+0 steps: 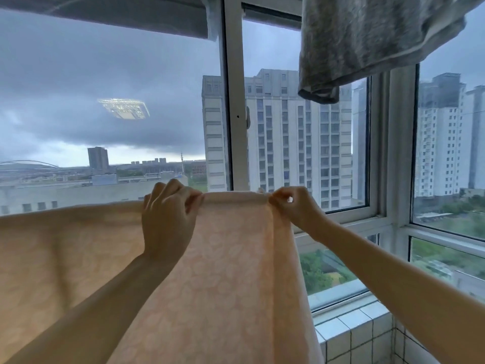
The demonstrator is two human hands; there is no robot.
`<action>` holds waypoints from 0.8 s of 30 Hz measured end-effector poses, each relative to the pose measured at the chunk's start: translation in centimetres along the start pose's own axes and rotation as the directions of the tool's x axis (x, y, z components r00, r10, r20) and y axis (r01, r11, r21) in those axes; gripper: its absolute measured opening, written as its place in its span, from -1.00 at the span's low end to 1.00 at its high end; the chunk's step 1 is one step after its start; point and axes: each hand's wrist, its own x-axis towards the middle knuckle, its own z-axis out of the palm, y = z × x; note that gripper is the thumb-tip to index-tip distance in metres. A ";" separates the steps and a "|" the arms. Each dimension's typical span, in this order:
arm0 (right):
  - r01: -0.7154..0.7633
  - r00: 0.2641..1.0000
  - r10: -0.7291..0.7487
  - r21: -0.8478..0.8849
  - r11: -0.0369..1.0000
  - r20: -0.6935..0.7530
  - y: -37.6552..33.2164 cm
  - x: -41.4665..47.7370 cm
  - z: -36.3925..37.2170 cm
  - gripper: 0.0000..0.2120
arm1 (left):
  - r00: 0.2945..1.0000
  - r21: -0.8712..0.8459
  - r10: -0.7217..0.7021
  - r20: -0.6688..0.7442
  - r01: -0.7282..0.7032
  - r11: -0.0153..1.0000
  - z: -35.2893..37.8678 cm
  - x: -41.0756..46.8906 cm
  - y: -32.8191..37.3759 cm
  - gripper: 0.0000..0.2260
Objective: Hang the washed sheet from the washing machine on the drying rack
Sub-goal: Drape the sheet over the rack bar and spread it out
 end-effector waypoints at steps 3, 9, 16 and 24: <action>0.038 0.995 -0.040 0.029 0.999 0.095 1.4 -0.2 -0.2 -0.83 | 0.999 0.064 0.020 -0.041 -0.018 0.998 0.2 -0.9 0.0 -0.84; 0.051 0.982 -0.072 0.124 0.991 0.173 2.7 -0.2 -1.2 -0.85 | 0.994 0.139 0.048 -0.102 -0.034 0.990 0.1 -1.8 0.6 -0.82; 0.060 0.997 -0.066 0.117 0.991 0.042 2.6 0.4 -1.8 -0.85 | 0.989 0.222 0.113 -0.100 -0.088 0.971 -0.4 -2.5 1.3 -0.80; 0.141 0.988 -0.143 0.043 0.989 0.053 2.4 -0.6 -1.3 -0.91 | 0.995 0.219 0.018 -0.096 0.003 0.976 -0.9 -3.7 2.2 -0.91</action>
